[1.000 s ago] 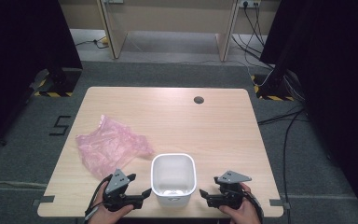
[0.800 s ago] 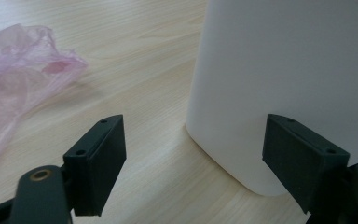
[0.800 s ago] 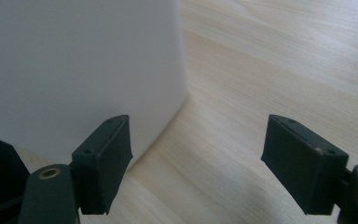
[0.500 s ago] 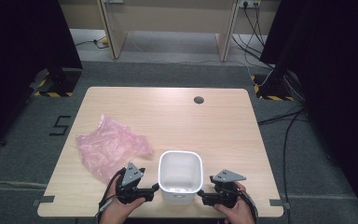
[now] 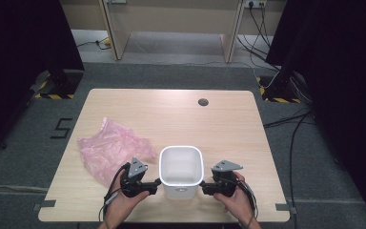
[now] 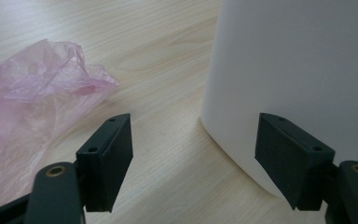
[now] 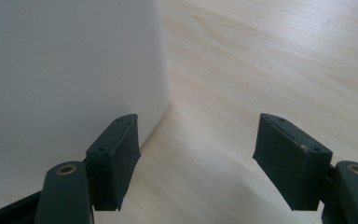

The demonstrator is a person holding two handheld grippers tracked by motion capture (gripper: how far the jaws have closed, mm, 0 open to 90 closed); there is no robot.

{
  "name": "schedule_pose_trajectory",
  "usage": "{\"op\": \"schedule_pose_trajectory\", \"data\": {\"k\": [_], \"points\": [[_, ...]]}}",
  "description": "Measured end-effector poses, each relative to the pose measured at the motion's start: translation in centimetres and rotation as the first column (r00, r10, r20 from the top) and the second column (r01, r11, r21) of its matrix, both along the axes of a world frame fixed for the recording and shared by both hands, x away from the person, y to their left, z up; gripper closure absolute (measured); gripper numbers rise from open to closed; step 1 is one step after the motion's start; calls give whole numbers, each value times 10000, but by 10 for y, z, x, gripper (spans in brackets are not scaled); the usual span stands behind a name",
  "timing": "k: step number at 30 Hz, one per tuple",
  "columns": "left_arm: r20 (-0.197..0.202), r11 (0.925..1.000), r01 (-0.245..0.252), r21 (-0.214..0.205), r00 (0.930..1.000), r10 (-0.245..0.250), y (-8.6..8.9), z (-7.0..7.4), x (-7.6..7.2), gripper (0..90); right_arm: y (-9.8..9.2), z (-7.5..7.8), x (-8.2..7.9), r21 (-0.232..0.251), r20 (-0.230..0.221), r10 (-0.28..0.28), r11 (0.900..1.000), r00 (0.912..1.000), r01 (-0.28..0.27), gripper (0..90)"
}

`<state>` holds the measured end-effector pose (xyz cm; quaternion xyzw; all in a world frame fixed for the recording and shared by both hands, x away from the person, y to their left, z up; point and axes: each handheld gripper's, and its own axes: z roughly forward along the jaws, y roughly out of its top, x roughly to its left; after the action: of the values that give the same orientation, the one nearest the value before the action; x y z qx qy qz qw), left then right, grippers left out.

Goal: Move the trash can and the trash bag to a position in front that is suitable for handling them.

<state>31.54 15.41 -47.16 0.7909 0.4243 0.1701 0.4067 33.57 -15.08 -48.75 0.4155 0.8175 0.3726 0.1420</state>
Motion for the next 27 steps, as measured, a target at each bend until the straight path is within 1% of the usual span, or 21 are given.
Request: {"op": "schedule_pose_trajectory", "data": {"k": [2,5,11,18,21,24,27], "points": [[-34,10000,-32,-37,10000,32,0,-1,4,270,1,0,6,-16,8,-82,10000,10000,82,312],[-130,9999,-143,-37,9998,142,1,-1,14,270,2,1,14,-57,32,-100,9999,9999,101,311],[-28,9995,-328,49,9995,328,1,2,31,270,4,2,23,31,119,-277,9996,9995,277,311],[-5,9987,-506,64,9987,506,1,3,43,271,6,3,33,-29,159,-407,9992,9990,408,311],[-40,9979,-650,-39,9979,650,0,3,49,271,7,4,37,-55,233,-470,9989,9986,471,311],[-9,9976,-687,43,9976,687,-2,3,54,279,7,3,42,-59,276,-689,9976,9972,690,311],[-4,9966,-818,-14,9967,818,-3,3,60,280,6,2,47,-21,236,-784,9969,9966,785,312]]}}
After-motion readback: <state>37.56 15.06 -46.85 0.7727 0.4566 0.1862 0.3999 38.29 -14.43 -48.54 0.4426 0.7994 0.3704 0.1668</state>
